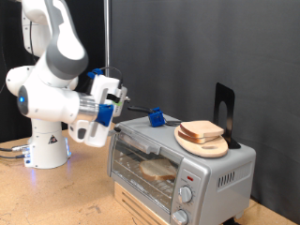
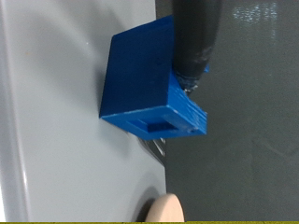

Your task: Make a piece of toast with the oven

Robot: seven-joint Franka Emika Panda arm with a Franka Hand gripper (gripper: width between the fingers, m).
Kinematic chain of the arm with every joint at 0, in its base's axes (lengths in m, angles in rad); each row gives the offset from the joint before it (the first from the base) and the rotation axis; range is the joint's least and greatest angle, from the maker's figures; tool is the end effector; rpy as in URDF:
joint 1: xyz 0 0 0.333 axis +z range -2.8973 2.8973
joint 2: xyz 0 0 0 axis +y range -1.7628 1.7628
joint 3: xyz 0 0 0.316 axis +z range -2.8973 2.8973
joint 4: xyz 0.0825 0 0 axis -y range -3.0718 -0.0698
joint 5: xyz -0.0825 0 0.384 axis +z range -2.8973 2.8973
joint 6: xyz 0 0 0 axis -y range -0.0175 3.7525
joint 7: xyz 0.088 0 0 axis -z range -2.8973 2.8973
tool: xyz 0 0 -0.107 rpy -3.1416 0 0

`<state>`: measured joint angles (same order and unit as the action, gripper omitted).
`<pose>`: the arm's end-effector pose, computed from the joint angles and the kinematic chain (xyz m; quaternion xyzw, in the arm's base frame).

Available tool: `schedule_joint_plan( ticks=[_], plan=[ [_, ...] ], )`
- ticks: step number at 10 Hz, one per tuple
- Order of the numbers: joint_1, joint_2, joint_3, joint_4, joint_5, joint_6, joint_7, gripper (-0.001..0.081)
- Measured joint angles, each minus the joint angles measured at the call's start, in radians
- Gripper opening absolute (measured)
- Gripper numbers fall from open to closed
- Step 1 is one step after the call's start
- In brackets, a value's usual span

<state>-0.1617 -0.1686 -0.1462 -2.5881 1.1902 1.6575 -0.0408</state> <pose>0.3905 -0.0268 0.3293 -0.7226 0.3479 0.2191 0.5556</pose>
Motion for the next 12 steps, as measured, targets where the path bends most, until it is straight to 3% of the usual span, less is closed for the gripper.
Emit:
schedule_joint_plan(
  ticks=[3, 6, 7, 10, 12],
  plan=[
    [-0.047, 0.0, -0.064, 0.055, -0.013, -0.091, 0.023, 0.0682],
    [-0.082, 0.003, -0.102, 0.121, -0.076, -0.116, 0.076, 0.0682],
    [-0.081, 0.004, -0.102, 0.117, -0.068, -0.118, 0.069, 0.0682],
    [-0.082, 0.01, -0.118, 0.138, 0.025, -0.202, 0.068, 0.0682],
    [-0.085, 0.052, -0.147, 0.211, 0.106, -0.297, 0.074, 0.0682]
  ],
)
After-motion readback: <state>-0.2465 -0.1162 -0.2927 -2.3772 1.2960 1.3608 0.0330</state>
